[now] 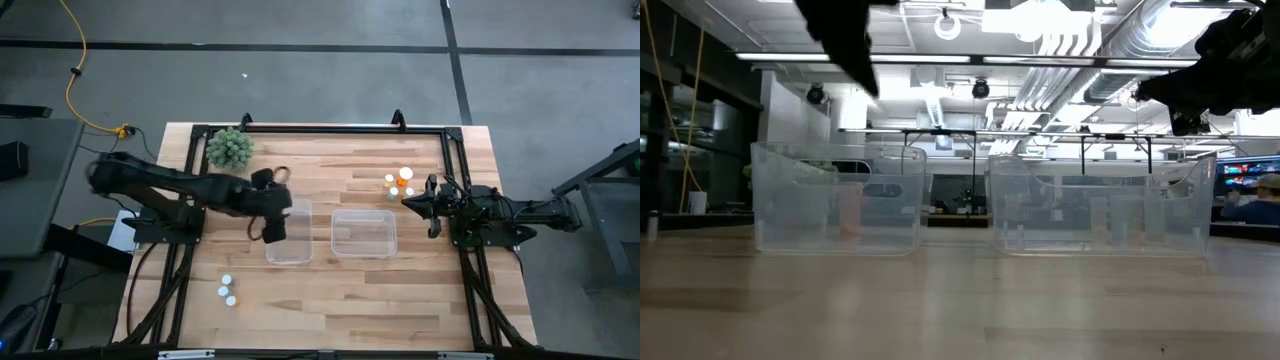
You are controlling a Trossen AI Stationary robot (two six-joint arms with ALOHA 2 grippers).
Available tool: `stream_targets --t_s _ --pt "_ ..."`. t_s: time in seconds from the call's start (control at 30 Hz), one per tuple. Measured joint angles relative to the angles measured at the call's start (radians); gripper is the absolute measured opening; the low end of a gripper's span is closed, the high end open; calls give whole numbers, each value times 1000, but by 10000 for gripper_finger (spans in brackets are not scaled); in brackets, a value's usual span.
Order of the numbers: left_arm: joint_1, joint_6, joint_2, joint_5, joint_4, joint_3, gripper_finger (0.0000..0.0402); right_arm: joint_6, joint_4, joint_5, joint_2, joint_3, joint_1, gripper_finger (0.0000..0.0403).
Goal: Pick and place medicine bottles into bin by pill shape (circle, oval)
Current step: Put the top yellow tablet bottle into the left transparent bin
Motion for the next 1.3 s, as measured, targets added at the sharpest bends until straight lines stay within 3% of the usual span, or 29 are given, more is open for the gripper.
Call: stream_targets --t_s 0.2,0.4,0.63,0.8,1.13,1.3 --pt "-162 3 -287 -153 348 -222 210 0 0 0 -1 0 0 0" --pt "-334 33 -546 -324 749 -566 204 0 0 0 0 0 0 0" --pt "-397 139 -644 -393 1179 -840 204 0 0 0 0 0 0 0" --pt "-389 193 -644 -393 1272 -889 204 0 0 0 0 0 0 0" --pt "-386 230 -645 -364 1295 -889 204 0 0 0 0 0 0 0" --pt "-386 237 -645 -336 1295 -889 204 -159 18 46 0 0 0 0"
